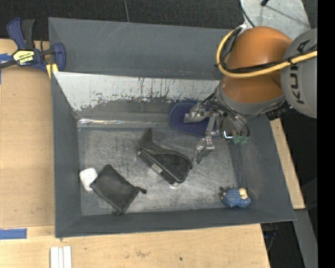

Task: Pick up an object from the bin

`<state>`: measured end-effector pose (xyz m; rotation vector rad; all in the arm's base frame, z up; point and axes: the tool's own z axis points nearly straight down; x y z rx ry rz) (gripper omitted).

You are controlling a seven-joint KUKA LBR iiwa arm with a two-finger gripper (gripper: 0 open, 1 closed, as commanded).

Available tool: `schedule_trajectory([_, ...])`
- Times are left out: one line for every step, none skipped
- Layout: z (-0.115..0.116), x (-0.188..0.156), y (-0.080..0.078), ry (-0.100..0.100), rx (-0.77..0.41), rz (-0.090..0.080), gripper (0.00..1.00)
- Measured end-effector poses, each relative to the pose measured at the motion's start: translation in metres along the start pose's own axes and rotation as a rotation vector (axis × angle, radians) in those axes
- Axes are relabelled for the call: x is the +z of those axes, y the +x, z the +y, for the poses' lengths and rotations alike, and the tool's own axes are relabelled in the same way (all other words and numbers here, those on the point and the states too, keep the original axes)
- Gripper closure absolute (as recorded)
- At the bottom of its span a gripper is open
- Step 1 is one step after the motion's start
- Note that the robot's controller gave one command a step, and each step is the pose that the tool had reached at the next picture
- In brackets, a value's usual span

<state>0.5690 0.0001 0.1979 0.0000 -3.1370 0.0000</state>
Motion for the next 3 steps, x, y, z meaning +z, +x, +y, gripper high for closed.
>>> schedule_trajectory([0.043, 0.096, 0.038, 0.002, -0.249, -0.023, 0.0])
schedule_trajectory([0.045, 0.095, 0.035, -0.001, -0.249, -0.036, 1.0])
schedule_trajectory([0.049, -0.024, 0.03, 0.001, -0.243, -0.01, 1.0])
